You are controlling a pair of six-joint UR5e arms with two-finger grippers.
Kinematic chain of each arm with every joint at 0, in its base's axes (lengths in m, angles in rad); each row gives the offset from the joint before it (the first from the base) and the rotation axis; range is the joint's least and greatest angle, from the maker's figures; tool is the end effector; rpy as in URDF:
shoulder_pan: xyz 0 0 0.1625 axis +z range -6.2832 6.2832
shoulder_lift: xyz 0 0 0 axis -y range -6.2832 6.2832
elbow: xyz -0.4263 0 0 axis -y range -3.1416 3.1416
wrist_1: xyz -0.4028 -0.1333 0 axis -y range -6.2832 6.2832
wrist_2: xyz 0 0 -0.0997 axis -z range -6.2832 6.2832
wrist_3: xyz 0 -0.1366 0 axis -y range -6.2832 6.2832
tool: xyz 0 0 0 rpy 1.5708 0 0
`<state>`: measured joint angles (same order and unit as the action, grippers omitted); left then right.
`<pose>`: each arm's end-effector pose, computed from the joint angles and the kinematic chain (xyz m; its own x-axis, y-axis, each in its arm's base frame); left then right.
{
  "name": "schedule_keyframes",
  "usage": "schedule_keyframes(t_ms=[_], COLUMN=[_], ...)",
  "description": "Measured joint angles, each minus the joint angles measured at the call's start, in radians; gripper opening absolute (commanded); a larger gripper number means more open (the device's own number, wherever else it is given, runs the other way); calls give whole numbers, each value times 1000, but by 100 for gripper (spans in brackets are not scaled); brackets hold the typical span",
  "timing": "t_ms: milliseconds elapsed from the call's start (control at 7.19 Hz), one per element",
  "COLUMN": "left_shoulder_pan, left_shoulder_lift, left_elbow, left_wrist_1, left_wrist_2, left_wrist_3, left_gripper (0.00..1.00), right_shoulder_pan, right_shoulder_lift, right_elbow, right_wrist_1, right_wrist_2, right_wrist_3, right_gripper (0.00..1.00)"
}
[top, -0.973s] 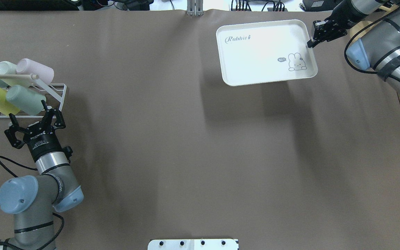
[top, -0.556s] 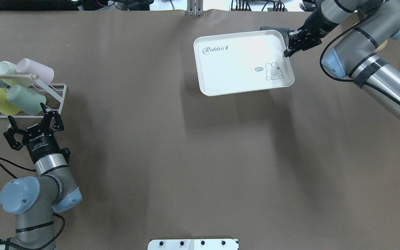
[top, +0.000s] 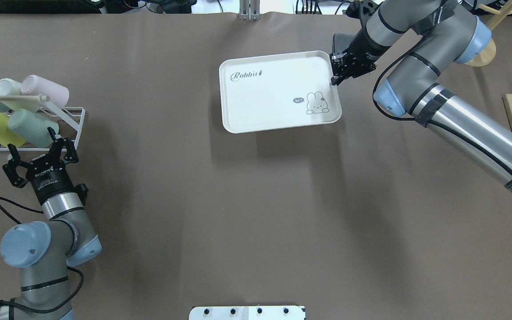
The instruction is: Pick up and place green cup on tray
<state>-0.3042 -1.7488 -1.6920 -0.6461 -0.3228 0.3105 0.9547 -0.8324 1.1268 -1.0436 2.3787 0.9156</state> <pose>0.4134 -0.4053 0.5568 -0.6503 0.5207 0.5532 -0.6036 0.0879 -0.7924 -0.4395 -0.6806 0.3522 0.4693 -0.0658 0.8806 0.0351 0.9978 0.0558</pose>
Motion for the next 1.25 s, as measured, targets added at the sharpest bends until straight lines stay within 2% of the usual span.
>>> schedule_keyframes(t_ms=[417, 695, 973, 1251], left_shoulder_pan=[-34, -54, -59, -63], left_shoulder_lift=[-1, -4, -11, -14], left_elbow=[-4, 6, 26, 36], left_wrist_1=[-5, -9, -21, -25], left_wrist_2=[22, 44, 53, 65], left_wrist_3=[-4, -13, -21, -22], left_gripper=[93, 94, 94, 84], right_shoulder_pan=[-98, -155, -174, -179], right_shoulder_lift=[6, -22, -42, -46], right_elbow=[28, 54, 76, 80], right_wrist_1=[28, 49, 53, 54], right_wrist_2=[-40, -90, -102, -104], right_wrist_3=[200, 246, 253, 253], right_gripper=[0, 0, 0, 0])
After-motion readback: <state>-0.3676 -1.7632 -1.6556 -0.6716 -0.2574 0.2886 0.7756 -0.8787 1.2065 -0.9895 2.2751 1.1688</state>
